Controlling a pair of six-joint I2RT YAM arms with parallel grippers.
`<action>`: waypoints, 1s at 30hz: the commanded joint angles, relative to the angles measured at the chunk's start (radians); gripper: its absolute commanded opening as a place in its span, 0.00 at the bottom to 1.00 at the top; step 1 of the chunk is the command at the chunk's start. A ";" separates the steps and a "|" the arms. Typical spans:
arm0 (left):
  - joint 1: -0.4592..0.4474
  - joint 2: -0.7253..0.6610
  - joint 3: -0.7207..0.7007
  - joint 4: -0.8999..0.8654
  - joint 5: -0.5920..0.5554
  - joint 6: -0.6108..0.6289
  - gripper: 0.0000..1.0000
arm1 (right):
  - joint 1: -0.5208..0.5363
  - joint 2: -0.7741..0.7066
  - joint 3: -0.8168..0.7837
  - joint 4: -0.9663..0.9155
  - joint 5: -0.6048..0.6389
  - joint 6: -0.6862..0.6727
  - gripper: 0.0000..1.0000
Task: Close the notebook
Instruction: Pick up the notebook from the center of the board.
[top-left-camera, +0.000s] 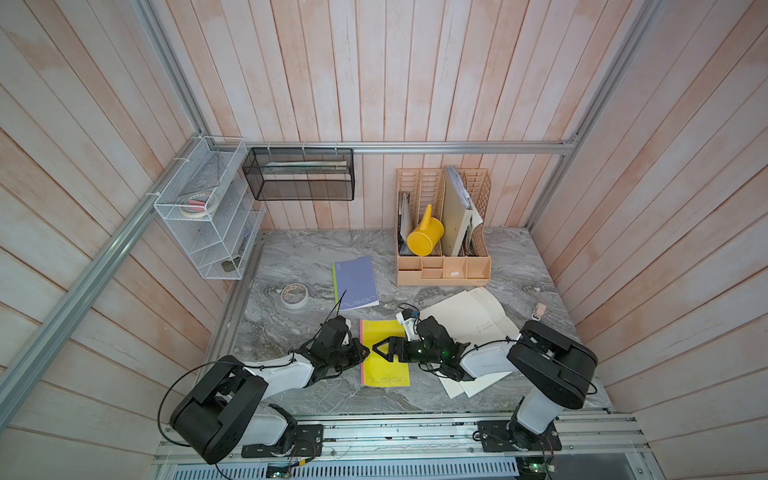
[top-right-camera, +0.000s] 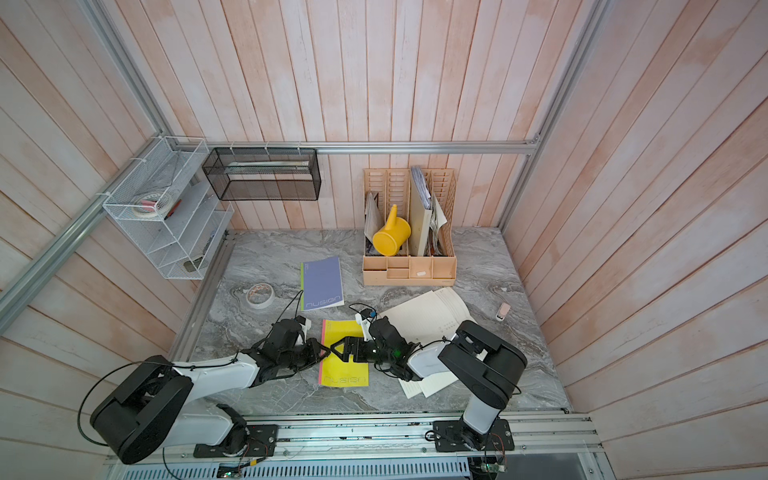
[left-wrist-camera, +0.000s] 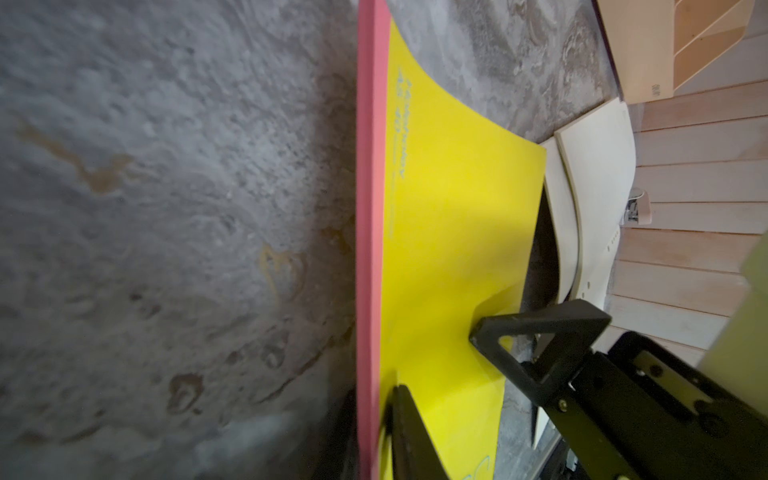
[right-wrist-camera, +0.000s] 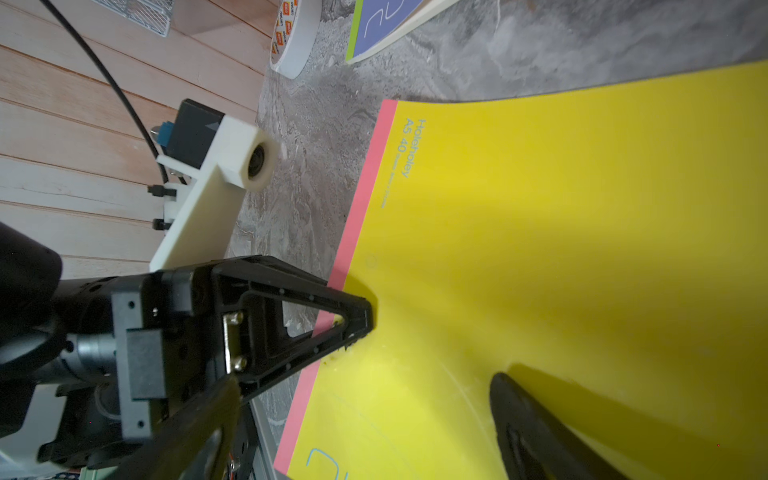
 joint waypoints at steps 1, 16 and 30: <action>0.000 0.069 -0.023 -0.118 0.000 0.033 0.23 | 0.012 0.071 -0.065 -0.308 0.000 0.013 0.97; 0.071 0.078 0.064 -0.259 0.129 0.230 0.38 | 0.012 0.081 -0.069 -0.295 -0.007 0.013 0.97; 0.158 0.199 0.134 -0.339 0.235 0.386 0.33 | 0.013 0.086 -0.070 -0.292 -0.013 0.013 0.97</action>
